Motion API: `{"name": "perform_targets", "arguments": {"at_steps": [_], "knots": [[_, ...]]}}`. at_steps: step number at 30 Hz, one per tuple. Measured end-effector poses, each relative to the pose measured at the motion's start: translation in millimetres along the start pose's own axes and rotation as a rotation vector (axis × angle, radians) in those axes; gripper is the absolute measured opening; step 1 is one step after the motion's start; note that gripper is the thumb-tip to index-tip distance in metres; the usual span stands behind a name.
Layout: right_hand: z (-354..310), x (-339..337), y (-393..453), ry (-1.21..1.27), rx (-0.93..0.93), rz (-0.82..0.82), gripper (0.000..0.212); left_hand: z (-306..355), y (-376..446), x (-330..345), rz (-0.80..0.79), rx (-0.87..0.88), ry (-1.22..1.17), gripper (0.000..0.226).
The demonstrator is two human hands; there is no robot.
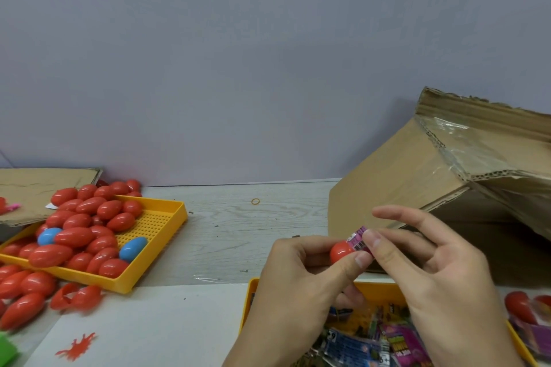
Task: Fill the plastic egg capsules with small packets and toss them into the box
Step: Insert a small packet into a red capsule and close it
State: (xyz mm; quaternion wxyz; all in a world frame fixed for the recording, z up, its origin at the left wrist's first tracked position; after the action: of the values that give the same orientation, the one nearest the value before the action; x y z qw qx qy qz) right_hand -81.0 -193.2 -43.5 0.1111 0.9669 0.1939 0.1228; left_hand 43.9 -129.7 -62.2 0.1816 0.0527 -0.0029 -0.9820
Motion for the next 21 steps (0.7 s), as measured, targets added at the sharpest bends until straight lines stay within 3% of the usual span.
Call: {"name": "perform_targets", "arguments": {"at_steps": [13,17,21], "knots": [[6,0,1,-0.101,0.019,-0.019,0.028,0,1,-4,0.073,0.067,0.024,0.02],[-1,-2,-1,-0.116,-0.076,0.01,0.025,1,2,-10,0.121,0.067,-0.045,0.014],[-6,4,-6,-0.26,-0.186,-0.026,0.044,-1,4,-13,0.151,0.051,-0.162,0.019]]}}
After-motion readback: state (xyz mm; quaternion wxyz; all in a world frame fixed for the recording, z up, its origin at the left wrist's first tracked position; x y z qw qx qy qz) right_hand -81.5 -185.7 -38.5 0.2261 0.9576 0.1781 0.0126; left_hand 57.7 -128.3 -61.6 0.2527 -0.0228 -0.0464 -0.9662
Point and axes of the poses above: each hand's wrist, its own y-axis towards the middle knuckle, its own x-axis out of the palm, z = x × y, the point moved 9 cm from there along y, towards the middle knuckle, and after that the axes turned 7 degrees about y, right-handed, at the moved point
